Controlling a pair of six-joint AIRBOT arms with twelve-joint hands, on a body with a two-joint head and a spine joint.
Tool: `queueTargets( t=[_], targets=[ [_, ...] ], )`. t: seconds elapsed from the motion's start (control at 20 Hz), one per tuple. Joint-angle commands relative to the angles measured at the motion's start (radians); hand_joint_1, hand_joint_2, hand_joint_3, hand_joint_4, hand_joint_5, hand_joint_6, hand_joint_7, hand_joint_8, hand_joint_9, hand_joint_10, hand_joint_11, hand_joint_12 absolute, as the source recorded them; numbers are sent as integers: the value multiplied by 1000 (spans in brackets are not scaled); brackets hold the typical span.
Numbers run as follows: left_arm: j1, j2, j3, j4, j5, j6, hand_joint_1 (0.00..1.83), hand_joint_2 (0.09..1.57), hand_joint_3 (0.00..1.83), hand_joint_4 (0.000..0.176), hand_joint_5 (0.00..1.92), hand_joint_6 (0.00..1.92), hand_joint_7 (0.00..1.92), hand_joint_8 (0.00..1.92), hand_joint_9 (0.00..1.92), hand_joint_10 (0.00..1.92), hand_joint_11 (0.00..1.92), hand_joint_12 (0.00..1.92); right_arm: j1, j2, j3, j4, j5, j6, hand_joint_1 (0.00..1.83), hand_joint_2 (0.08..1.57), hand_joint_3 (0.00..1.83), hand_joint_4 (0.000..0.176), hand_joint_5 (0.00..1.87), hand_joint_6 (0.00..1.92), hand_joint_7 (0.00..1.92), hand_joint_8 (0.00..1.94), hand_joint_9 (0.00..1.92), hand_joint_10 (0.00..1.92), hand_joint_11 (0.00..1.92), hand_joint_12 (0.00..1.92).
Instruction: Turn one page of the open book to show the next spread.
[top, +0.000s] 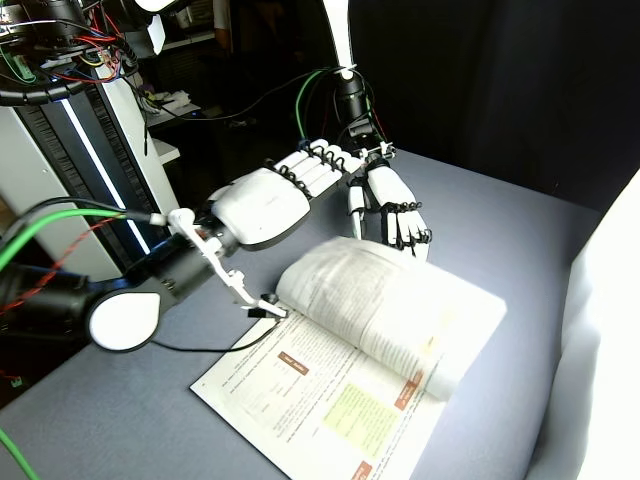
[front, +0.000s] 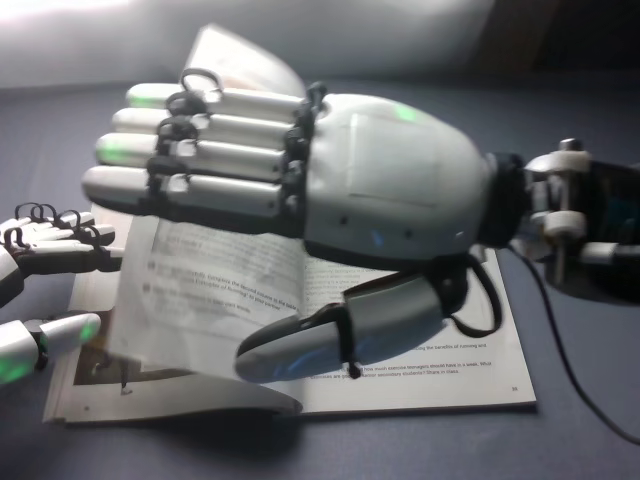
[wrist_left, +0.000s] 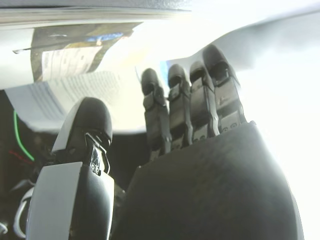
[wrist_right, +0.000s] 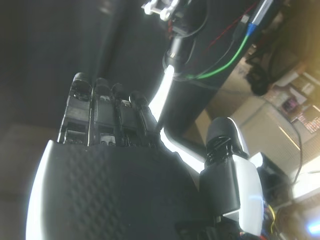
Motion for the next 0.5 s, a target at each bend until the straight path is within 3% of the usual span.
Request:
queueTargets(
  t=[0.0,0.05,0.1,0.15,0.2,0.25,0.3,0.35,0.4,0.45],
  targets=[
    [-1,22,-9,-26,-143,11,705,1077,0,167,393,5,248,0,203,26,0,950,11,20,-20,50,121,-13,0,1161,0,0,0,0,0,0,0,0,0,0],
    [0,41,-24,-35,-159,27,235,1385,27,16,268,1,120,0,35,1,0,169,11,24,-34,61,120,-25,0,1162,0,0,0,0,0,0,0,0,0,0],
    [1,50,-30,-39,-166,33,235,1385,27,16,268,1,120,0,35,1,0,169,11,32,-40,68,119,-29,0,1162,0,0,0,0,0,0,0,0,0,0],
    [1,68,-43,-44,-180,49,153,1489,39,0,253,4,114,5,6,0,0,33,11,54,-48,80,118,-37,0,1158,0,0,0,0,0,0,0,0,0,0],
    [3,94,-59,-49,-202,71,5,1434,0,46,38,0,15,0,0,0,0,0,0,91,-59,103,109,-53,0,1161,0,0,0,0,0,0,0,0,0,0],
    [4,113,-71,-53,-218,88,5,1434,0,46,38,0,15,0,0,0,0,0,-17,118,-70,130,100,-74,0,1161,0,0,0,0,0,0,0,0,0,0],
    [5,128,-81,-55,-233,103,229,1344,0,0,14,1,12,0,31,4,0,117,-32,141,-79,153,95,-96,0,1153,0,0,0,0,0,0,0,0,0,0],
    [5,140,-89,-56,-247,114,334,1253,0,0,2,0,2,0,5,0,0,23,-53,169,-90,184,91,-121,0,1160,0,0,0,0,0,0,0,0,0,0],
    [5,145,-93,-56,-258,119,303,1247,0,17,0,0,0,0,0,0,0,4,-70,193,-98,206,88,-136,0,1155,0,0,0,0,0,0,0,0,0,0],
    [4,150,-97,-56,-277,124,291,1251,0,16,0,0,0,0,0,0,0,0,-106,237,-113,260,82,-168,0,1149,0,0,0,0,0,0,0,0,0,0]
  ],
)
